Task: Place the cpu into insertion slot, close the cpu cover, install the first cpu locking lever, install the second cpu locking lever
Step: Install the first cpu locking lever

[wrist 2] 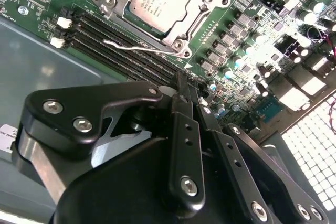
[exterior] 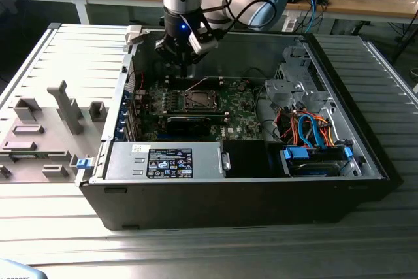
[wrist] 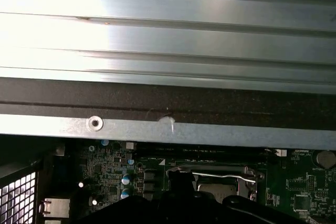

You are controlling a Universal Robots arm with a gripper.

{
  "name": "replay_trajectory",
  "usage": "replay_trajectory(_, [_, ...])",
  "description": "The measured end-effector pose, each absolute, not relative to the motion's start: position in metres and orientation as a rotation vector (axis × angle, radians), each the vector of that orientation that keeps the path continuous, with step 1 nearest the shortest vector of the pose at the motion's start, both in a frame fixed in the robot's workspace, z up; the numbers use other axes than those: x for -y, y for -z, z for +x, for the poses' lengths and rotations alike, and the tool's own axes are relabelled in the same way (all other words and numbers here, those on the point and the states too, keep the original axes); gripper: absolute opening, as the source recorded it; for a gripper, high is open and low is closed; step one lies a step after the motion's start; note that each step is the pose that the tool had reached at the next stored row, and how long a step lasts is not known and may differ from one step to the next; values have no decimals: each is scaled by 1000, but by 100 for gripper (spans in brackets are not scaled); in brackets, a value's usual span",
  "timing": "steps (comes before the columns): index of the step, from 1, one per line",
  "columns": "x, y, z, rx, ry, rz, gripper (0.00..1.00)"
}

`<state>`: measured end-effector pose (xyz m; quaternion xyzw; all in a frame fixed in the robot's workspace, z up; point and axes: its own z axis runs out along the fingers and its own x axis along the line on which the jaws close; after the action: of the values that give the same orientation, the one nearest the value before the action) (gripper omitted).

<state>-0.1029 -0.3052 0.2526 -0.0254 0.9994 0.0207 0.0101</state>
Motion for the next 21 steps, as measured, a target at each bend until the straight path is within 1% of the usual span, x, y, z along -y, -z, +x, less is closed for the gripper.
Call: replay_trajectory(21, [305, -240, -103, -3120, -65, -79, 11])
